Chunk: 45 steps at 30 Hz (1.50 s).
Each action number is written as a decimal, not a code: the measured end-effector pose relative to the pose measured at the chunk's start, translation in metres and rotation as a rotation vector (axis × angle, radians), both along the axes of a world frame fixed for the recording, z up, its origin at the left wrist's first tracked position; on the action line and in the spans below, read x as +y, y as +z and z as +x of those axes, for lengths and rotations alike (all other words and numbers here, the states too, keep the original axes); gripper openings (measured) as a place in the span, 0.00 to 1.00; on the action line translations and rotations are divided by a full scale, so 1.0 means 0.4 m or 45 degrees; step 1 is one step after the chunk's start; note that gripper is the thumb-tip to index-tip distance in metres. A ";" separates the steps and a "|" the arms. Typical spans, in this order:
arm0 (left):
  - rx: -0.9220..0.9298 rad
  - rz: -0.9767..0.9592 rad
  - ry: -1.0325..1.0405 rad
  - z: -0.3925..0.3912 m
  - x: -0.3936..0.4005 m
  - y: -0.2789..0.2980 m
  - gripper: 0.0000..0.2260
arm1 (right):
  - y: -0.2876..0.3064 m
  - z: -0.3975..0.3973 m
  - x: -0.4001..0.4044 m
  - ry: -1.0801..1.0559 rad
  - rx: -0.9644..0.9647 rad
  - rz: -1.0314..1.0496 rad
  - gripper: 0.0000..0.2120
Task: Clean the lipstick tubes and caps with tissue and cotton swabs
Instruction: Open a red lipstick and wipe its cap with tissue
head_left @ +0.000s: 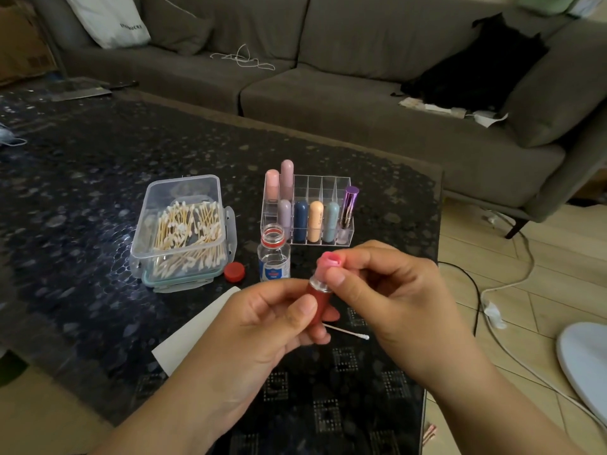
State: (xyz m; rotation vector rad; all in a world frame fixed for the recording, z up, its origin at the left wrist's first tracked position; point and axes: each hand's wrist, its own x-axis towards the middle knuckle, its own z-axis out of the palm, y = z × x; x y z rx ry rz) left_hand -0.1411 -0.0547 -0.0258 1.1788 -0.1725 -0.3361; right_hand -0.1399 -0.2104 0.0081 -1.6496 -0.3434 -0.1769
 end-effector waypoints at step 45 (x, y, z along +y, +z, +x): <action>0.059 -0.192 -0.068 0.000 0.007 0.002 0.20 | -0.008 -0.007 -0.002 0.023 -0.054 0.015 0.09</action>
